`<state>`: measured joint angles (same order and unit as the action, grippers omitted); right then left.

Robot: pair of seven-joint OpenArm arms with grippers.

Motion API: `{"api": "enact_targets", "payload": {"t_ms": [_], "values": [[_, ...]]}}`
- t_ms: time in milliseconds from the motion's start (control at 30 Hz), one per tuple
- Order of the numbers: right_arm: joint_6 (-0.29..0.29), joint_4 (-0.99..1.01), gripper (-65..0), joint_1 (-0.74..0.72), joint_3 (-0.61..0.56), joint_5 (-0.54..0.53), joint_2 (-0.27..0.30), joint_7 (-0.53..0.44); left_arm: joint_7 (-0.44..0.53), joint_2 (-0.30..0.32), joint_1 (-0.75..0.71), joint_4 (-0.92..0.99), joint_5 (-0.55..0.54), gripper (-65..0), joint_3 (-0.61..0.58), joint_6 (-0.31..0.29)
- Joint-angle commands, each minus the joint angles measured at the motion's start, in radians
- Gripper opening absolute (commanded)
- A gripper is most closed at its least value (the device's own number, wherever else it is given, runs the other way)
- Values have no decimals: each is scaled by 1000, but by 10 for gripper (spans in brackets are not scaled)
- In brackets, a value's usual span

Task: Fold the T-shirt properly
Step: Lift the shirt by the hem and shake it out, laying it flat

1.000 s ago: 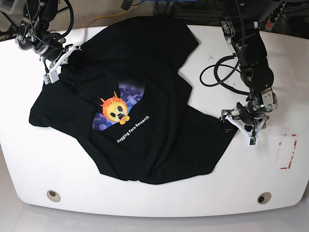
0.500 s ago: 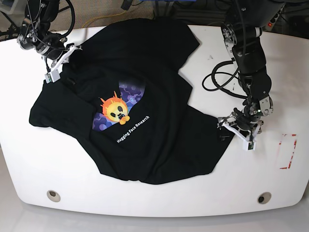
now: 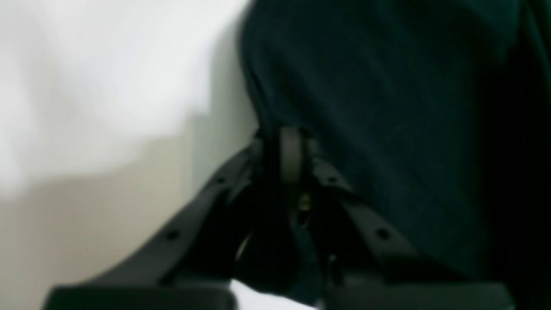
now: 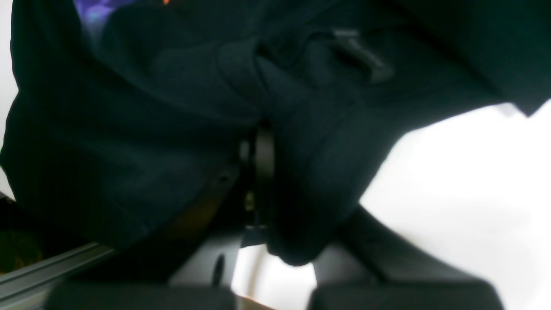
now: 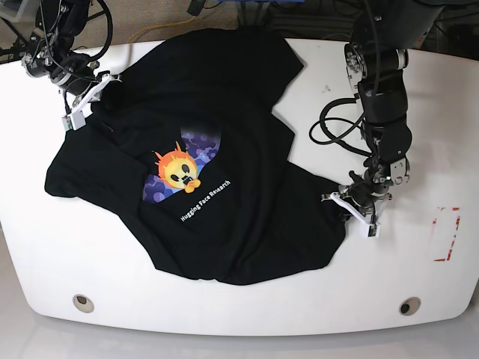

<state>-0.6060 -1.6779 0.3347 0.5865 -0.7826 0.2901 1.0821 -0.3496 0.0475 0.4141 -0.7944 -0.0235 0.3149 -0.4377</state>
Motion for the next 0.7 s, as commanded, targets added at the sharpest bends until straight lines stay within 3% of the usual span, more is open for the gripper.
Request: {"api": "enact_targets", "payload": {"t_ms": [0,167,367,533,667], "values": [[-5,-46,-650,-3,8,-16,18,-13,-73,4,-1,7,29,-649,-3,3],[-5,-127,-650,8,10,-16,19,-13,-82,2,-40,-118,29,-649,-3,1],[-5,-210,-650,13,10,-10,41,-15,-190,2,-151,-434,29,-649,-6,0],[-5,-213,-650,-53,10,-10,79,-15,-250,4,-246,-664,35,-650,-6,-66],[-5,-186,-650,-131,5,-8,123,-15,-309,4,-301,-836,35,-650,-4,-86]]}}
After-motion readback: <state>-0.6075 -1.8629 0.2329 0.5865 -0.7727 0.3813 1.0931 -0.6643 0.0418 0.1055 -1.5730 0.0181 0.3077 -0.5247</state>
